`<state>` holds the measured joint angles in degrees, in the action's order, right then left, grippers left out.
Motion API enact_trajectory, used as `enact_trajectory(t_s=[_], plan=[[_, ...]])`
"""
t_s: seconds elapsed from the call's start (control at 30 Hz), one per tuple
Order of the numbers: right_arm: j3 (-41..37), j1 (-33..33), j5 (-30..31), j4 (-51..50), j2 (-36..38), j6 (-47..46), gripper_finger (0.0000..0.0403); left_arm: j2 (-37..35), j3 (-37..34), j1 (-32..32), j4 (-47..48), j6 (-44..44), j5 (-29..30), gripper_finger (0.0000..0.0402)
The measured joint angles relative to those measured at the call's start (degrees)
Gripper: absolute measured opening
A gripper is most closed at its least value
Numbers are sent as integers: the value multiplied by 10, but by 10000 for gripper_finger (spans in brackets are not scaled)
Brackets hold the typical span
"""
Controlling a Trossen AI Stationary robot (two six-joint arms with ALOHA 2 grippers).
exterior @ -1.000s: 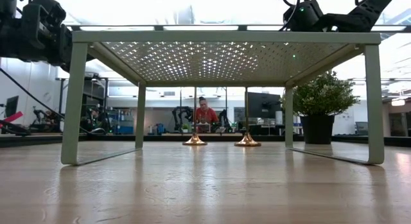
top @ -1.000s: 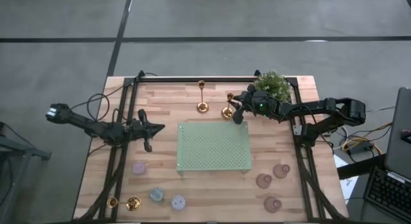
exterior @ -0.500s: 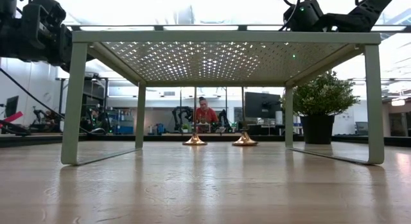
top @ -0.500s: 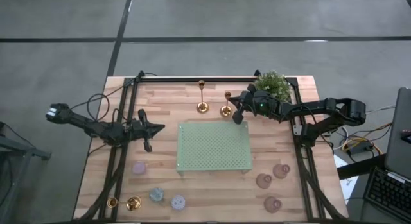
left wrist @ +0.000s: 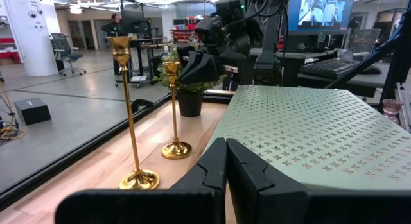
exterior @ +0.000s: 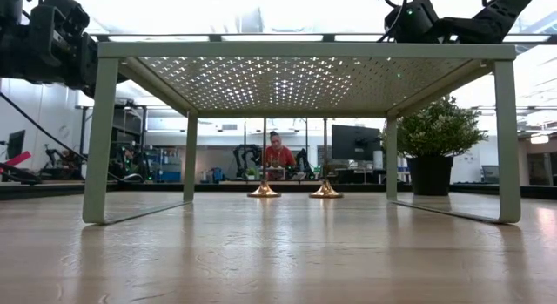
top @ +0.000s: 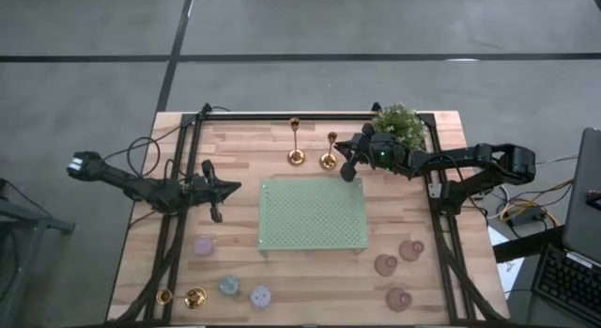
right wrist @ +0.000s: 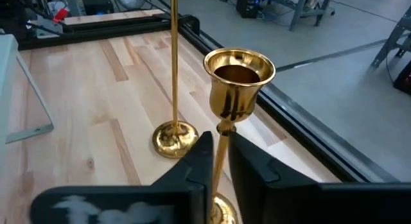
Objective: Pick & Place candle stick holders
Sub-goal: Put the top right gold candle holder on the shelf
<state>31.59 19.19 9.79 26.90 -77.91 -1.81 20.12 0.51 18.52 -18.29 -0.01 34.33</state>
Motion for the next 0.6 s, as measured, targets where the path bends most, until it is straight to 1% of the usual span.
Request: enact_trajectory(t_s=[0.13, 0.27, 0.37, 0.47, 0.6], plan=[[5, 3, -34, -6, 0, -19, 102, 0, 0, 0, 0, 0, 0, 13], [31, 4, -37, -35, -1, -25, 155, 0, 0, 0, 0, 0, 0, 13], [55, 7, -37, -75, -1, -30, 188, 0, 0, 0, 0, 0, 0, 13], [65, 13, -38, -103, -4, -33, 212, 0, 0, 0, 0, 0, 0, 13], [66, 18, -38, -102, -9, -40, 235, 0, 0, 0, 0, 0, 0, 13]])
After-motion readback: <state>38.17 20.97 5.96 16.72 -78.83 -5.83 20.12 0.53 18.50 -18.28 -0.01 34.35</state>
